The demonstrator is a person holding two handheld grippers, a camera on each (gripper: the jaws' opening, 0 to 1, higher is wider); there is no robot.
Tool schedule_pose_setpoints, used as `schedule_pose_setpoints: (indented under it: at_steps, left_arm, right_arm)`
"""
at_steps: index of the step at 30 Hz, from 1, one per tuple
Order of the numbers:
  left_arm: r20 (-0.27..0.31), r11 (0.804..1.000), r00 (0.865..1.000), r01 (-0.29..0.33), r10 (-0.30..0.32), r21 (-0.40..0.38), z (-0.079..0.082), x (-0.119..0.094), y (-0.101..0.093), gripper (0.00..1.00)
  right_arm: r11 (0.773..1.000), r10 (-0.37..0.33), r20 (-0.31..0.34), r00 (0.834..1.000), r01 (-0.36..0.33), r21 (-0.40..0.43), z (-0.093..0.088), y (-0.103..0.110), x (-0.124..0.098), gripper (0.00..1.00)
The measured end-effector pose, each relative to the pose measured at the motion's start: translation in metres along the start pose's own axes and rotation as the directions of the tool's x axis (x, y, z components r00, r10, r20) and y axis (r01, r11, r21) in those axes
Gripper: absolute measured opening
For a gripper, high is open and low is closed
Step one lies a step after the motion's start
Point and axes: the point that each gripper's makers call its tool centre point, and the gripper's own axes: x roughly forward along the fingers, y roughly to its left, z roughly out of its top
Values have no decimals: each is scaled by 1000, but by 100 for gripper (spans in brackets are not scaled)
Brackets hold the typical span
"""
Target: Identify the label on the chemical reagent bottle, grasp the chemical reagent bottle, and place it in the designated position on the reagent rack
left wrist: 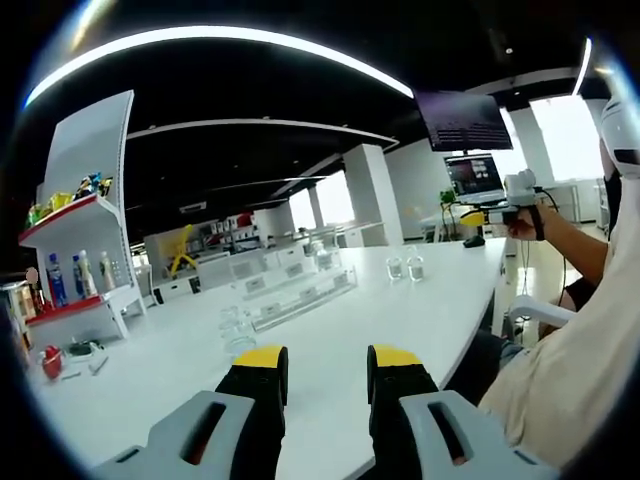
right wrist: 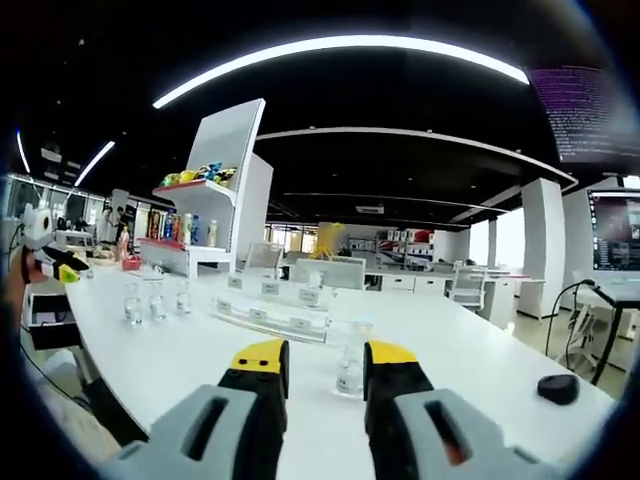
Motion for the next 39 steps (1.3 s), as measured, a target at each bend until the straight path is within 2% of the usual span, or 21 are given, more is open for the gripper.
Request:
schedule_pose_setpoints:
  at_steps: [14,22,30,39]
  left_arm:
    - [-3,1000,1000,13,-13,3,1,5,-4,32]
    - [-11,1000,1000,18,-19,-2,-2,8,-5,32]
    - [-8,1000,1000,20,-20,8,0,6,-8,32]
    - [-11,1000,1000,25,-25,12,1,6,-11,32]
  right_arm:
    - [1000,-10,-14,1000,10,-11,-5,0,5,29]
    - [1000,-23,4,1000,23,-13,2,-4,3,29]
    - [1000,-25,-14,1000,25,6,-14,-4,6,30]
    - [999,-34,-16,999,34,20,-15,-10,3,30]
